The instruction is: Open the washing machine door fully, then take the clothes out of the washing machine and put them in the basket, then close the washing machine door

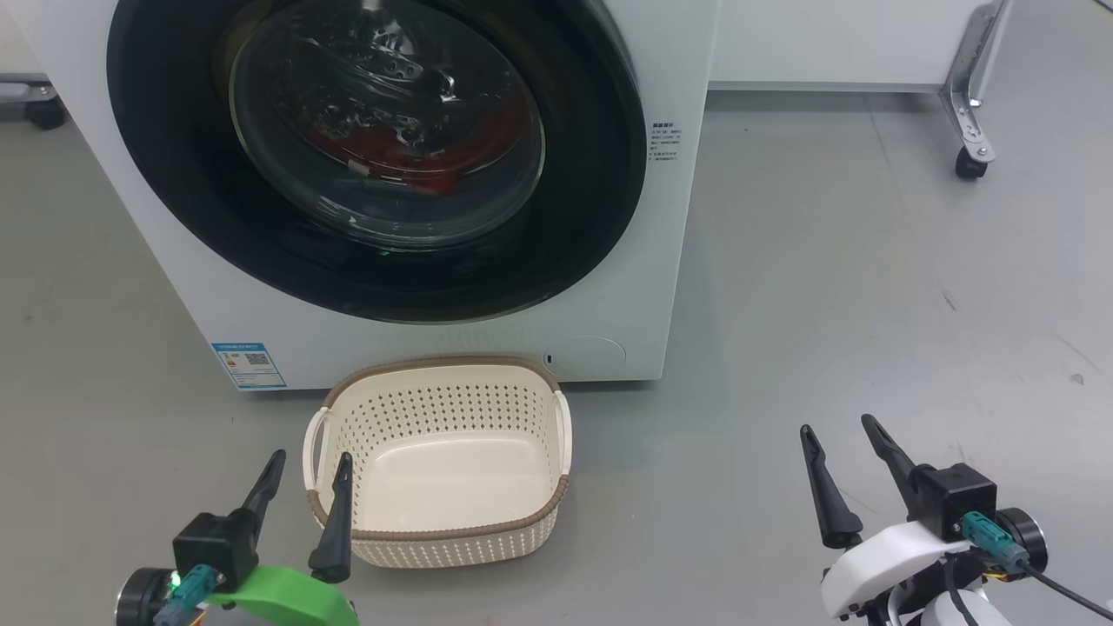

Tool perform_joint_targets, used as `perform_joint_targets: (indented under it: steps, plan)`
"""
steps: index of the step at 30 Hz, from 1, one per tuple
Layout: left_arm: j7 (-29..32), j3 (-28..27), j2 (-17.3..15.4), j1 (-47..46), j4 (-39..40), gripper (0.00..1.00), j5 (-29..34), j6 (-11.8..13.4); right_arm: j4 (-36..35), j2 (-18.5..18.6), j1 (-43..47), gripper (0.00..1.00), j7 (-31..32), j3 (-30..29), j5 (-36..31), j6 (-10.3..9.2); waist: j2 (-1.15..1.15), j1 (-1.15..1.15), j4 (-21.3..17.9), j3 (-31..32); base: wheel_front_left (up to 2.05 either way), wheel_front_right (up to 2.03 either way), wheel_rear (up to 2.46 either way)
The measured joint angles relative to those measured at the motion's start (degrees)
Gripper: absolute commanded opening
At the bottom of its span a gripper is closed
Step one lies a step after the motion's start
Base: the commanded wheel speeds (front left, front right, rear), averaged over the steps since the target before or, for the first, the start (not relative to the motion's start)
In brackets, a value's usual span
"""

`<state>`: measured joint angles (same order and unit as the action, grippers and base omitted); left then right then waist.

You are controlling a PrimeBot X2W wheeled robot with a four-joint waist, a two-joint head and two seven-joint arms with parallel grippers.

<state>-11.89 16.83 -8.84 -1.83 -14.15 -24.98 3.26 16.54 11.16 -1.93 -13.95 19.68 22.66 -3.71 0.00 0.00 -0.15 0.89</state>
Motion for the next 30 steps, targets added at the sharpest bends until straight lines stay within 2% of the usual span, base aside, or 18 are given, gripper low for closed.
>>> perform_joint_targets:
  steps: [20,21,22,23,30]
  plan:
    - [0.7,-0.1,0.3,0.0,-1.3,1.00,-0.7,0.0,1.5,-0.5,0.0,1.00,0.0,-1.0,0.8,-0.53,0.00,0.00,0.0,0.4,0.00,0.00,0.00]
    - [0.7,-0.1,0.3,0.0,-1.4,1.00,-0.7,0.0,1.5,-0.6,0.0,0.71,0.0,-1.0,1.0,-0.53,0.00,0.00,0.0,0.4,0.00,0.00,0.00]
    - [0.7,-0.1,0.3,0.0,-1.4,1.00,-0.7,0.0,1.5,-0.6,0.0,0.16,0.0,-1.1,1.0,-0.53,0.00,0.00,0.0,0.4,0.00,0.00,0.00]
    - [0.7,-0.1,0.3,0.0,-1.5,1.00,-0.7,0.0,1.5,-0.6,0.0,0.00,0.0,-1.1,1.0,-0.53,0.00,0.00,0.0,0.4,0.00,0.00,0.00]
    - [0.7,0.0,0.4,0.0,-1.6,1.00,-0.7,0.1,1.7,-0.7,0.0,0.00,0.0,-1.3,1.7,-0.41,0.00,0.00,0.1,0.2,0.00,0.00,0.00]
